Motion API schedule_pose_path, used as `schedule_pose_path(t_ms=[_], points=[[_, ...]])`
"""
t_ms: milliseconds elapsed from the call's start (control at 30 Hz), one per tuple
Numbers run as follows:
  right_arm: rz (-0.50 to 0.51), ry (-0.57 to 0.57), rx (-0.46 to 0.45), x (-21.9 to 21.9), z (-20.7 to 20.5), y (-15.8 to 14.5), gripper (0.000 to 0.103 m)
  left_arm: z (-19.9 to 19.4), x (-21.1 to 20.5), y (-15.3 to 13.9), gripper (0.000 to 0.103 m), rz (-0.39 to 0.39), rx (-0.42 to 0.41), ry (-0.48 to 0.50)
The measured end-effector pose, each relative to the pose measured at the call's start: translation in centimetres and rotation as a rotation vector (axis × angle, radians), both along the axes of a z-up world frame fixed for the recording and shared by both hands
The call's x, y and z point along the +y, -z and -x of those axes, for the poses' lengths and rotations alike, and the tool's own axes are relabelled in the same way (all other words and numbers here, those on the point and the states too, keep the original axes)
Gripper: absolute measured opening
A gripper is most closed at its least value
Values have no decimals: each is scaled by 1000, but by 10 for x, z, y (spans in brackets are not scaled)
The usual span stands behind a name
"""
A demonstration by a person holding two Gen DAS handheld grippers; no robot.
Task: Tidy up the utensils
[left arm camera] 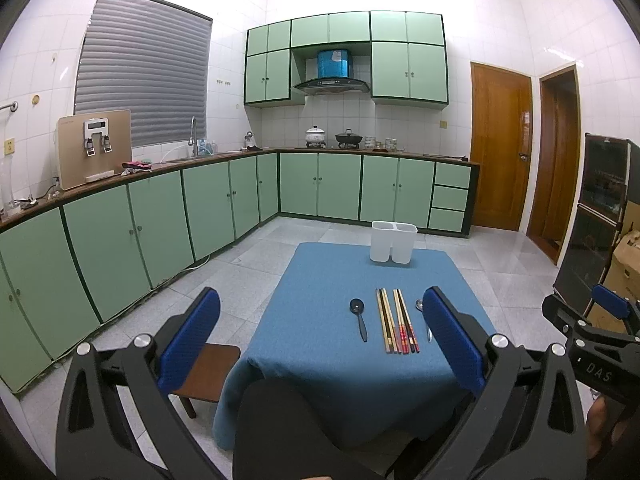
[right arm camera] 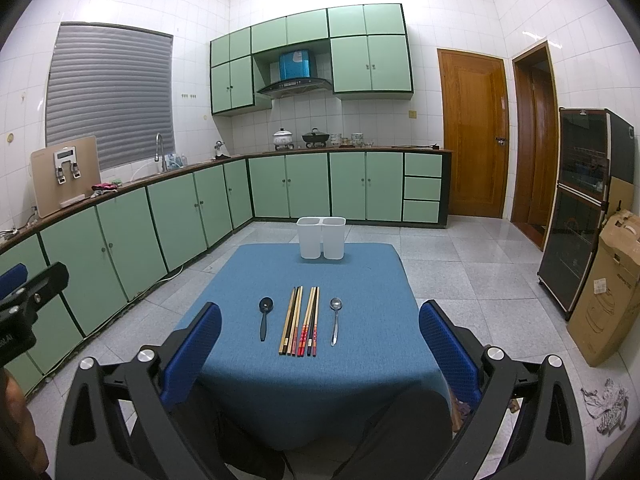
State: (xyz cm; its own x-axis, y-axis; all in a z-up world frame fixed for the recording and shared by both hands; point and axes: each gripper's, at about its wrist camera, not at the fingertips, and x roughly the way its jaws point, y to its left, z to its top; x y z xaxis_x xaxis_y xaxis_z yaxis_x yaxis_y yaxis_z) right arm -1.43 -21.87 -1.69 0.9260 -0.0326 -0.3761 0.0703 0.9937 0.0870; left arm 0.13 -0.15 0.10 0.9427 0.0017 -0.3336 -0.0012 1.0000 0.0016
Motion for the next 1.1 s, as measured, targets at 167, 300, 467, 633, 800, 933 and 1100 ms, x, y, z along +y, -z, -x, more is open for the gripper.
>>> schedule_pose_path(t_ms=[167,300,467,633,800,933,1100], points=[[1,1,0,0,0,0,97,2,3,-2,98,1,-2,-4],[1,1,0,0,0,0,97,2,4,-3,98,1,-3,-4],[1,0,-1,0,0,0,97,1,2,1,98,1,-2,-2],[1,0,0,0,0,0,97,1,2,1,98,1,-2,-2],[1,0,0,0,0,0,97,1,2,1,98,2,-3,0],[2,0,-1,0,0,0,97,3,2,1,98,1,-5,-5],[2,0,0,0,0,0,97,3,3,2,98,0,-6,-3]])
